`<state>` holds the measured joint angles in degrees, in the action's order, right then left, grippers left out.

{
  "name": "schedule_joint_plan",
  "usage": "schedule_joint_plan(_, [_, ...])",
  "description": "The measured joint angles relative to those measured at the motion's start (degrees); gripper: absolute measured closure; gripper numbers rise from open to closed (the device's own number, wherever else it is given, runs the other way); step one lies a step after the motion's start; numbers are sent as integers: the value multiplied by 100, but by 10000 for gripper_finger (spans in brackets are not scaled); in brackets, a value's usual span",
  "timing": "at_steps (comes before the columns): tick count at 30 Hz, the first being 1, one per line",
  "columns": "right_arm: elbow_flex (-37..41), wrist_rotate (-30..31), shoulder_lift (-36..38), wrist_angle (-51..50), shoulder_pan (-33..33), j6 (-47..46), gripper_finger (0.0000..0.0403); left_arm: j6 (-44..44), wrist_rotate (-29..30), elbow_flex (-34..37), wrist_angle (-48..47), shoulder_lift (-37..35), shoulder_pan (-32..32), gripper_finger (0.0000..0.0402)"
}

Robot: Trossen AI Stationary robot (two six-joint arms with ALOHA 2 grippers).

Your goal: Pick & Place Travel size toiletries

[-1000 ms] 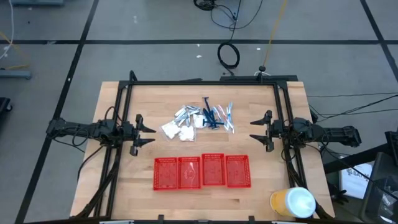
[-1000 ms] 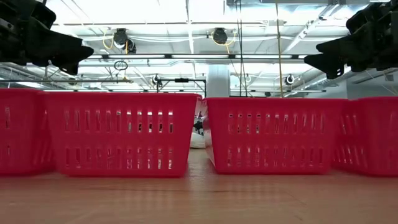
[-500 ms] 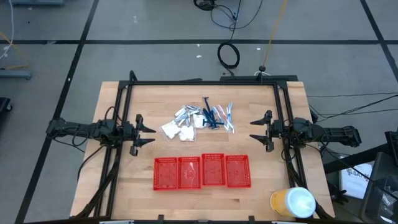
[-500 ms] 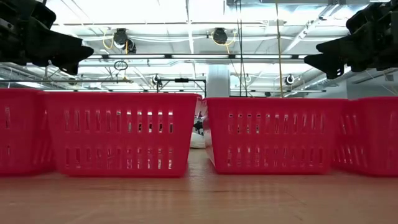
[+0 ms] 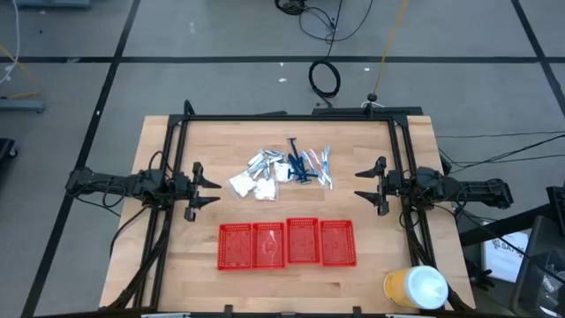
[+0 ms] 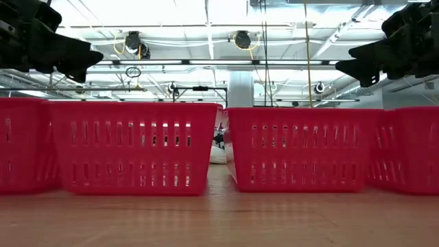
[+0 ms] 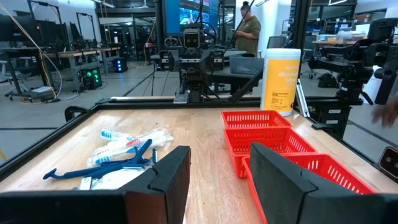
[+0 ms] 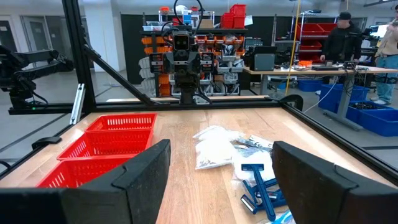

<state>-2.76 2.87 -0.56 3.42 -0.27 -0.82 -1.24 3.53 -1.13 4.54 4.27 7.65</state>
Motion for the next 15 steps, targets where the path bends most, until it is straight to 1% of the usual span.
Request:
schedule_joint_plan(13, [1,2,1,15,-1,0,135,-2,0,0,0,-2,-1,236])
schedule_joint_plan(15, [0,2,0,139,-1,-1,135,-2,2,0,0,-2,0,236])
